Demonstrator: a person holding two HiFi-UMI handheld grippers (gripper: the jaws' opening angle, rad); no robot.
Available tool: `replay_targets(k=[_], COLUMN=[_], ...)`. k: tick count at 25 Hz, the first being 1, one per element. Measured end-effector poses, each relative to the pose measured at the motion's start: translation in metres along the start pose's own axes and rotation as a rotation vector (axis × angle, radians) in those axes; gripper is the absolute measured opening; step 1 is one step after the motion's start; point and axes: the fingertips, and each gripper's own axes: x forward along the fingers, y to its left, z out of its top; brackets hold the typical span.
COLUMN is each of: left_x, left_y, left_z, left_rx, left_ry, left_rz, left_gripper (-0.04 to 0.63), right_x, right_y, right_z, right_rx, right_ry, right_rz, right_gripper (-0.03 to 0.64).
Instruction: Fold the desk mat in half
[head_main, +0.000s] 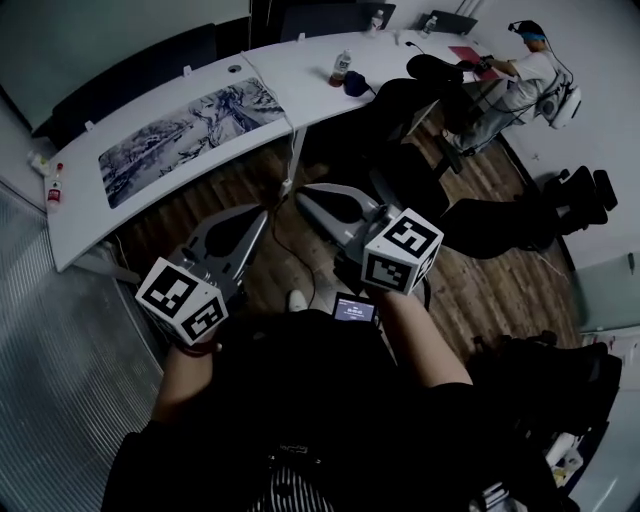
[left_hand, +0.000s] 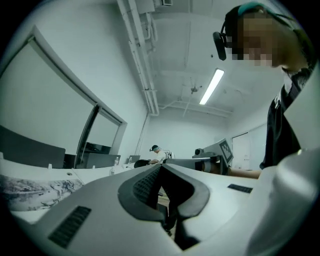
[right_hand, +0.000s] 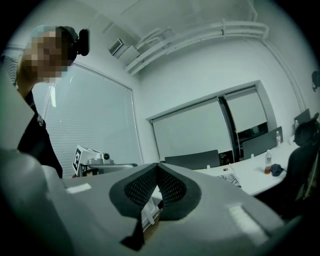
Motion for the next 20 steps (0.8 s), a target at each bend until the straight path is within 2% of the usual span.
replay_targets(k=[3, 7, 10, 14, 16, 18, 19, 20], left_x=[0.001, -0.002, -0.005, 0.000, 0.001, -0.009, -0.018, -0.028], left_y=[-0.005, -0.010, -0.010, -0.010, -0.017, -0.019, -0.012, 0.000], left_z=[-0.003, -0.001, 0.003, 0.006, 0.009, 0.012, 0.011, 0.011], left_rx=[0.002, -0.042, -0.033, -0.059, -0.027, 0.074, 0.094, 0.073], left_ry=[0.007, -0.008, -0.013, 0.001, 0.018, 0.055, 0.067, 0.067], left_rz=[-0.012, -0.039, -0.052, -0.071, -0.088, -0.089, -0.073, -0.045], left_gripper=[0.006, 0.006, 0.006, 0.006, 0.006, 0.006, 0.006, 0.006], right_x=[-0.009, -0.011, -0.009, -0.012, -0.011, -0.004, 0.004, 0.013], right_y=[0.007, 0.002, -0.001, -0.002, 0.000, 0.001, 0.004, 0.011], right_z=[-0.002, -0.008, 0.000, 0.003, 0.009, 0.019, 0.022, 0.023], right_rx=[0.016, 0.060, 0.057, 0.071, 0.066, 0.087, 0.113, 0.118], right_ry=[0.006, -0.019, -0.045, -0.055, -0.068, -0.112, -0.134, -0.134], right_rz=[0.034, 0.041, 0.040, 0.033, 0.043, 0.054, 0.073, 0.095], right_gripper=[0.003, 0.003, 0.003, 0.003, 0.003, 0.003, 0.003, 0.003])
